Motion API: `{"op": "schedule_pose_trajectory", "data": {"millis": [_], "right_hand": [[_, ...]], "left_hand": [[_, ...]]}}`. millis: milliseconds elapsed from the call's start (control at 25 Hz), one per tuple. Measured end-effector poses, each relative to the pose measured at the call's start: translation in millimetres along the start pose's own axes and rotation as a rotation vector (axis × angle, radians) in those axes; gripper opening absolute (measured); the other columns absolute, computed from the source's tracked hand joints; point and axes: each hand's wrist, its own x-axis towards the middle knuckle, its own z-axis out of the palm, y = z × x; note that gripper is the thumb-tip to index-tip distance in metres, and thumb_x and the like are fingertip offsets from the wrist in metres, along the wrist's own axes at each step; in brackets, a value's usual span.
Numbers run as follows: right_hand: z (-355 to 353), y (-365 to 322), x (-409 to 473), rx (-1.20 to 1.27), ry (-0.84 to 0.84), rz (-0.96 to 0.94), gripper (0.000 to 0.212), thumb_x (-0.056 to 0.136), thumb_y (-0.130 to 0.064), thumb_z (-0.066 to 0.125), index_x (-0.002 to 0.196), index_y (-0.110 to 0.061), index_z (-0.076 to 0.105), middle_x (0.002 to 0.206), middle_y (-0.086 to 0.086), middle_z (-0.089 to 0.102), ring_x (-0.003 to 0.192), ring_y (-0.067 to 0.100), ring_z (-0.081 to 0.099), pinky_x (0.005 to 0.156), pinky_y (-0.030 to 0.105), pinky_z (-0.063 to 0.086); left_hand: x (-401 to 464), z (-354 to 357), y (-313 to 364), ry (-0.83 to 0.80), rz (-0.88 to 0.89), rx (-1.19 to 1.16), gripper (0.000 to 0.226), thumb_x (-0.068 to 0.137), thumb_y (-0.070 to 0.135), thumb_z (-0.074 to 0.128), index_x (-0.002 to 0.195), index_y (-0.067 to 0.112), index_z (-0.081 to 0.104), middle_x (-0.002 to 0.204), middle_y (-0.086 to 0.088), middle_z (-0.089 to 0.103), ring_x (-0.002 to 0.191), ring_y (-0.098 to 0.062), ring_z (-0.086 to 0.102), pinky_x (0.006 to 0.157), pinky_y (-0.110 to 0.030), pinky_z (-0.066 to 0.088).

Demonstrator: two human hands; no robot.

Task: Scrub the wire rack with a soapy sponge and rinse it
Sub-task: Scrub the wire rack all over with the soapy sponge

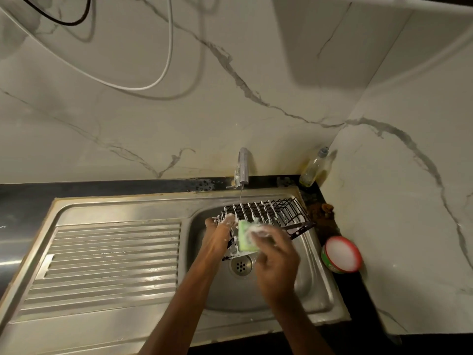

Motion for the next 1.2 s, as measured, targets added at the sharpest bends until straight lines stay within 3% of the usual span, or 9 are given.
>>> {"op": "schedule_pose_trajectory", "data": {"millis": [80, 280, 440, 520, 640, 720, 960, 1080, 1200], "right_hand": [[-5.4, 1.6, 1.0, 0.022, -0.056, -0.091, 0.035, 0.079, 0.003, 0.05, 0.101, -0.006, 0.075, 0.112, 0.011, 0.071, 0.1, 0.02, 0.068, 0.077, 0.017, 0.057], [-33.2, 55.7, 37.7, -0.154, 0.161, 0.213, 0.037, 0.083, -0.003, 0.044, 0.093, -0.002, 0.079, 0.107, 0.014, 0.073, 0.092, 0.031, 0.071, 0.085, 0.008, 0.048], [-1.2, -6.5, 13.2, -0.025, -0.043, -0.102, 0.032, 0.084, -0.002, 0.052, 0.101, -0.008, 0.079, 0.113, 0.009, 0.073, 0.1, 0.019, 0.069, 0.076, 0.019, 0.058], [-9.0, 4.5, 12.6, 0.045, -0.098, -0.168, 0.032, 0.082, 0.003, 0.051, 0.097, -0.004, 0.079, 0.112, 0.008, 0.073, 0.104, 0.014, 0.068, 0.079, 0.014, 0.056], [-33.1, 52.3, 38.6, -0.088, 0.067, 0.145, 0.034, 0.08, -0.002, 0.045, 0.088, -0.002, 0.079, 0.103, 0.01, 0.075, 0.095, 0.026, 0.071, 0.087, -0.001, 0.04], [-34.8, 59.5, 45.3, -0.152, 0.152, 0.227, 0.037, 0.078, -0.005, 0.044, 0.087, -0.003, 0.079, 0.103, 0.013, 0.074, 0.093, 0.03, 0.071, 0.089, -0.004, 0.033], [1.0, 0.7, 32.4, -0.072, -0.064, 0.041, 0.029, 0.078, 0.005, 0.061, 0.099, -0.007, 0.077, 0.117, 0.012, 0.07, 0.102, 0.019, 0.066, 0.078, 0.025, 0.061], [-15.8, 39.0, 52.2, -0.082, -0.007, 0.151, 0.036, 0.083, -0.011, 0.046, 0.101, -0.008, 0.076, 0.105, 0.009, 0.072, 0.099, 0.026, 0.066, 0.085, 0.039, 0.056], [-34.3, 74.1, 70.0, -0.083, 0.036, 0.294, 0.034, 0.082, -0.028, 0.058, 0.105, -0.012, 0.077, 0.098, 0.002, 0.073, 0.095, 0.024, 0.064, 0.085, 0.032, 0.048]], "left_hand": [[-0.8, 1.3, 0.0, -0.013, -0.033, -0.007, 0.097, 0.082, 0.071, 0.055, 0.152, 0.011, 0.025, 0.153, -0.023, 0.04, 0.129, -0.036, 0.051, 0.111, -0.057, 0.042], [5.0, -4.7, -7.1, 0.002, -0.076, -0.074, 0.084, 0.098, 0.064, 0.046, 0.162, 0.019, 0.016, 0.164, -0.021, 0.027, 0.143, -0.04, 0.038, 0.115, -0.059, 0.035], [5.5, -0.1, 0.2, -0.036, -0.094, -0.057, 0.103, 0.072, 0.077, 0.055, 0.148, 0.009, 0.04, 0.151, -0.024, 0.043, 0.128, -0.034, 0.052, 0.101, -0.052, 0.048], [3.6, -4.0, 1.6, -0.046, -0.115, -0.065, 0.095, 0.077, 0.074, 0.054, 0.147, 0.011, 0.042, 0.147, -0.024, 0.046, 0.128, -0.035, 0.052, 0.094, -0.05, 0.046], [10.0, -14.9, -10.2, -0.034, -0.152, -0.072, 0.076, 0.1, 0.06, 0.044, 0.161, 0.018, 0.024, 0.162, -0.02, 0.032, 0.142, -0.04, 0.04, 0.11, -0.058, 0.035], [11.0, -15.7, -11.4, -0.013, -0.143, -0.063, 0.074, 0.102, 0.058, 0.043, 0.16, 0.017, 0.024, 0.161, -0.018, 0.035, 0.139, -0.04, 0.043, 0.106, -0.055, 0.036], [10.4, -11.5, -8.0, -0.032, -0.058, -0.021, 0.058, 0.106, 0.046, 0.045, 0.151, 0.012, 0.033, 0.151, -0.016, 0.044, 0.133, -0.035, 0.048, 0.104, -0.051, 0.041], [9.0, -19.8, -16.0, -0.053, -0.076, -0.01, 0.067, 0.101, 0.055, 0.048, 0.154, 0.017, 0.034, 0.157, -0.017, 0.039, 0.14, -0.038, 0.042, 0.096, -0.048, 0.038], [6.3, -22.6, -14.7, -0.054, -0.029, -0.003, 0.061, 0.104, 0.049, 0.047, 0.154, 0.018, 0.033, 0.158, -0.017, 0.039, 0.14, -0.036, 0.042, 0.095, -0.044, 0.036]]}}
